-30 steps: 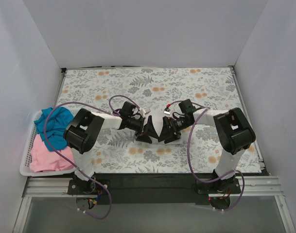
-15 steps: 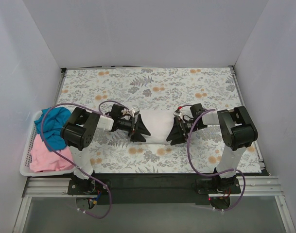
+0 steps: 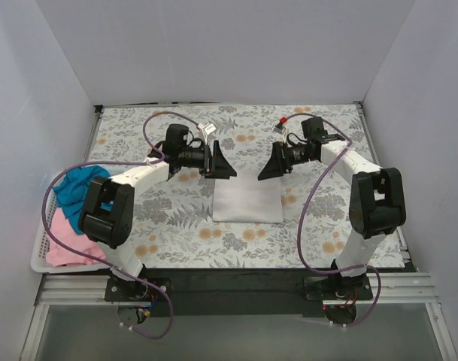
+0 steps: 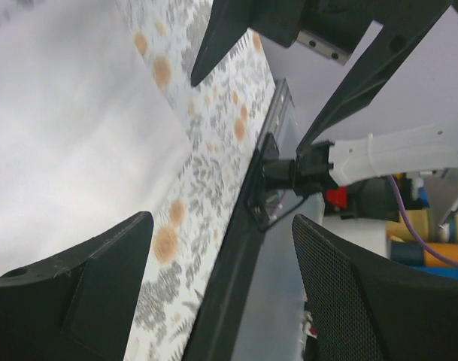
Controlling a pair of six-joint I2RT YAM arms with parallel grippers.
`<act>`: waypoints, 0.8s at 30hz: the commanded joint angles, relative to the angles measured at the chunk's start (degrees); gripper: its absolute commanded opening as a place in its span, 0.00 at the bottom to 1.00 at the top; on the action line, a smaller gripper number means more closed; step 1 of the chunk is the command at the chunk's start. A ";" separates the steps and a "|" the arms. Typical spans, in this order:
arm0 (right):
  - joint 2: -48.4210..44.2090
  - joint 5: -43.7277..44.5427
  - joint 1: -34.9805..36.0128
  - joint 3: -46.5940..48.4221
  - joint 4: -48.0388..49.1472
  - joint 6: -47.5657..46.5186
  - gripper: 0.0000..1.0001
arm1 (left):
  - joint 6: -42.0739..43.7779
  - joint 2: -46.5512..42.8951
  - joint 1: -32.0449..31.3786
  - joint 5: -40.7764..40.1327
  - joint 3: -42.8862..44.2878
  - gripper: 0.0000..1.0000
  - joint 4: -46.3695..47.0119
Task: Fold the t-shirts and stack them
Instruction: Fold the tshirt
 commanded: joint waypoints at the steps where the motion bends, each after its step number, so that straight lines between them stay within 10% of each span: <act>1: 5.54 0.00 -0.51 5.39 0.76 0.12 0.98 | 0.27 6.04 -0.01 -4.36 5.79 0.73 0.24; 24: 27.18 -1.76 -8.68 12.96 5.52 1.80 0.95 | -6.78 29.54 7.01 -6.48 14.68 0.68 10.70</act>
